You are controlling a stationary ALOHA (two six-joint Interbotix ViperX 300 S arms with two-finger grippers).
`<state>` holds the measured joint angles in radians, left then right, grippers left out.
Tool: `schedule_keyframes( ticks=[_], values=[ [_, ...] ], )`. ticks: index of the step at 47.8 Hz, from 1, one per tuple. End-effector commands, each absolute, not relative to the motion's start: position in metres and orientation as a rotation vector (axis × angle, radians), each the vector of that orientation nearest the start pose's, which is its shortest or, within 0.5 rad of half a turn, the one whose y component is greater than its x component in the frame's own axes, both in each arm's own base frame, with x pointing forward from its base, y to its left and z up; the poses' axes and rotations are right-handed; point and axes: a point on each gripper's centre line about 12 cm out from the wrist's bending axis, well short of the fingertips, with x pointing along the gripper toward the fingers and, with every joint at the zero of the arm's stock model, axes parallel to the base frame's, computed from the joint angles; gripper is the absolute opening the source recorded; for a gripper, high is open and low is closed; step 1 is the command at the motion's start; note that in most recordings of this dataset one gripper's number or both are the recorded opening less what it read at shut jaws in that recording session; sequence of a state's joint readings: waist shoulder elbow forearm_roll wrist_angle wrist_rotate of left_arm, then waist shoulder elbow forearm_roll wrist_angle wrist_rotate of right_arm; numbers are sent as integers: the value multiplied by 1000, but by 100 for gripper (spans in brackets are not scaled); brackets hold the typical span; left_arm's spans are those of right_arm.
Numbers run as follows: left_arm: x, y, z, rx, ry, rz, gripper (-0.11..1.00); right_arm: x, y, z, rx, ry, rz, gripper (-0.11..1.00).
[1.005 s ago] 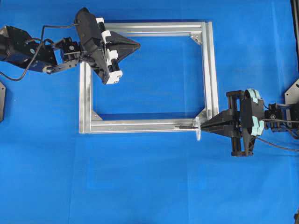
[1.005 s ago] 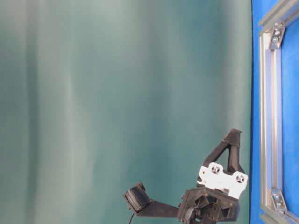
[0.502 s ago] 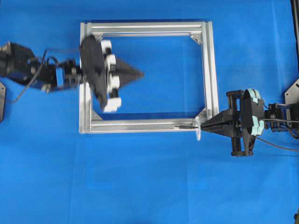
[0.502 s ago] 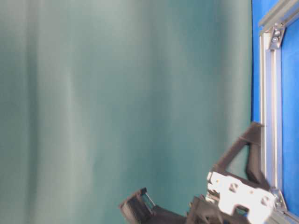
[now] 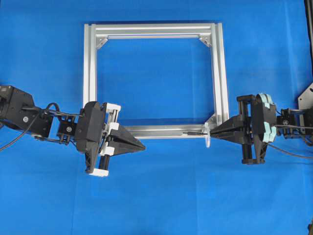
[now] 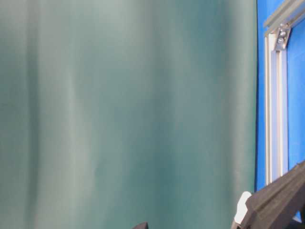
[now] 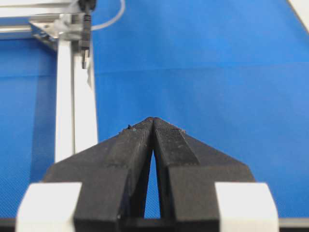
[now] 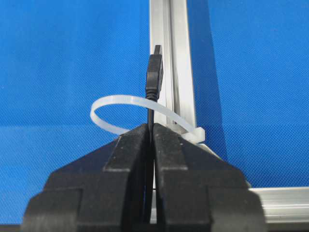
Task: Insert the wire through the string loop located on the right side.
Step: 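Move the left gripper down and right toward the plug past the loop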
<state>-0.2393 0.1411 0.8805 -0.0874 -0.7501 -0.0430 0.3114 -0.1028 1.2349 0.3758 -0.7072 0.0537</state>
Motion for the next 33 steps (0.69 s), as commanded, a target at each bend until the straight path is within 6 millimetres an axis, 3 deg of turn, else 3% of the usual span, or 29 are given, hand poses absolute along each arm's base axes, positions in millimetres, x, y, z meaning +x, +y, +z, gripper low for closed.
schedule_keyframes(
  ticks=[1,15,33],
  values=[
    [366,-82,143,-74,236,-166,0,261,53,116,220,416,-7,-4],
    [385,-83,150,-77,222,-160,0,262,54,117,221,412,-5,-4],
    [457,-71,160,-72,282,-108,0,263,54,117,223,411,-5,-4]
  ],
)
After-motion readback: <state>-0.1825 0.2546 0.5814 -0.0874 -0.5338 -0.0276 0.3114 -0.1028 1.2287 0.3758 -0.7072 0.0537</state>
